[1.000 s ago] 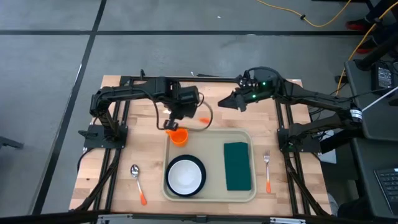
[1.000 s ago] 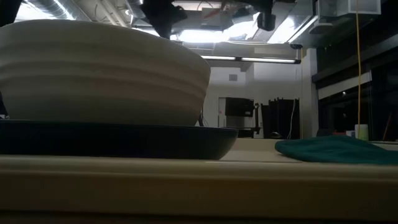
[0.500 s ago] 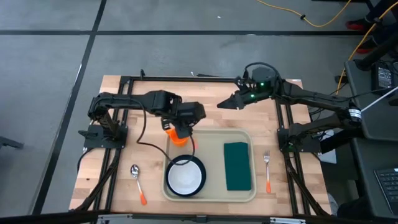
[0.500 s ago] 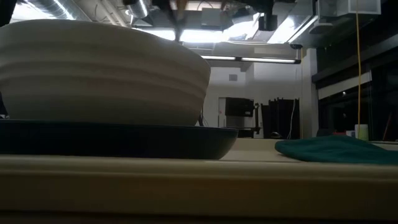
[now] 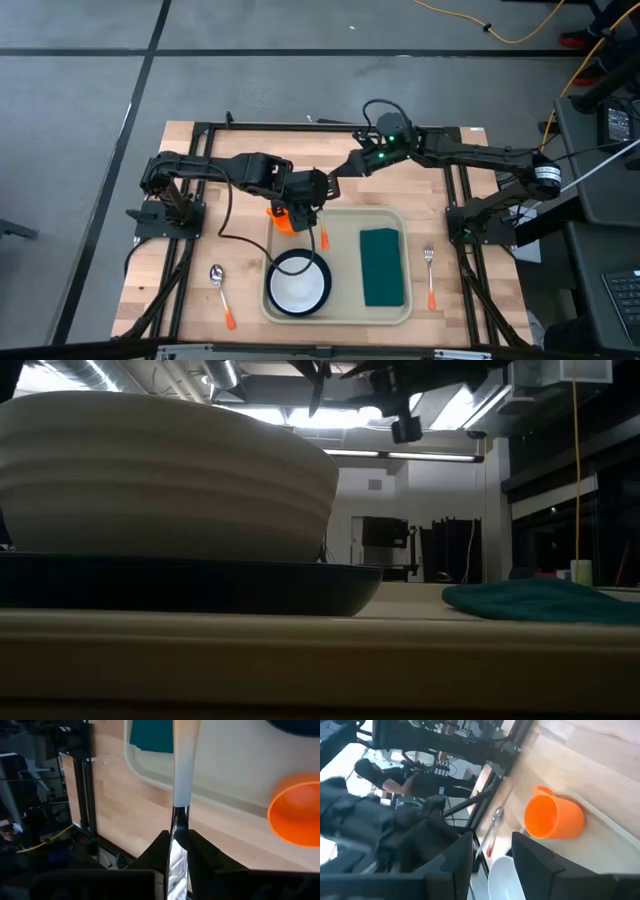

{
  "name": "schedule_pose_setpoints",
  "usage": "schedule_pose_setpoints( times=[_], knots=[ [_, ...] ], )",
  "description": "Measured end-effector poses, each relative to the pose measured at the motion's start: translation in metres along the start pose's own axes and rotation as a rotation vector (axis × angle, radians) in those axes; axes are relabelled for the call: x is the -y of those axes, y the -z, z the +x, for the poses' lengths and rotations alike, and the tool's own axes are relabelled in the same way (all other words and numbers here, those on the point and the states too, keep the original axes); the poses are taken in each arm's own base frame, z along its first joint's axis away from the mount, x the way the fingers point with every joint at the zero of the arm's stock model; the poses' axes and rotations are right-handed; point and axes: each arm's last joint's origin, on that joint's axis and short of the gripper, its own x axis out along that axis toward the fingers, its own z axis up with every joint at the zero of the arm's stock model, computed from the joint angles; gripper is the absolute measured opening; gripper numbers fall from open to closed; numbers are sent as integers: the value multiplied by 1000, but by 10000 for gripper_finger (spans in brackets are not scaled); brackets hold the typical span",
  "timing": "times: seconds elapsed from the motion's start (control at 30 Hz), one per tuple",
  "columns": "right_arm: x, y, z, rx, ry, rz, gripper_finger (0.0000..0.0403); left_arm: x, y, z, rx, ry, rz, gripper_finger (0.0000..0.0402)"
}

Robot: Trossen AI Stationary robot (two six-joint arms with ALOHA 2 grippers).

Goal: Set up tray
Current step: Put the orange knife on the green napkin

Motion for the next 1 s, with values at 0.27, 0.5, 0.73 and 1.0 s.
schedule_pose_setpoints(
  times=[0.27, 0.5, 0.73, 1.0],
  knots=[
    [12, -6, 20, 3, -6, 26, 141, -1, 0, 0, 0, -7, -12, 28],
    [15, -9, 28, 14, -28, 36, 141, -1, 1, 0, 21, 0, -37, 28],
    [15, -9, 28, 22, -27, 42, 141, -2, 4, 2, 32, 2, -56, 28],
    [14, -7, 29, 20, -19, 40, 141, -6, 10, 3, 70, -13, -94, 28]
  ],
)
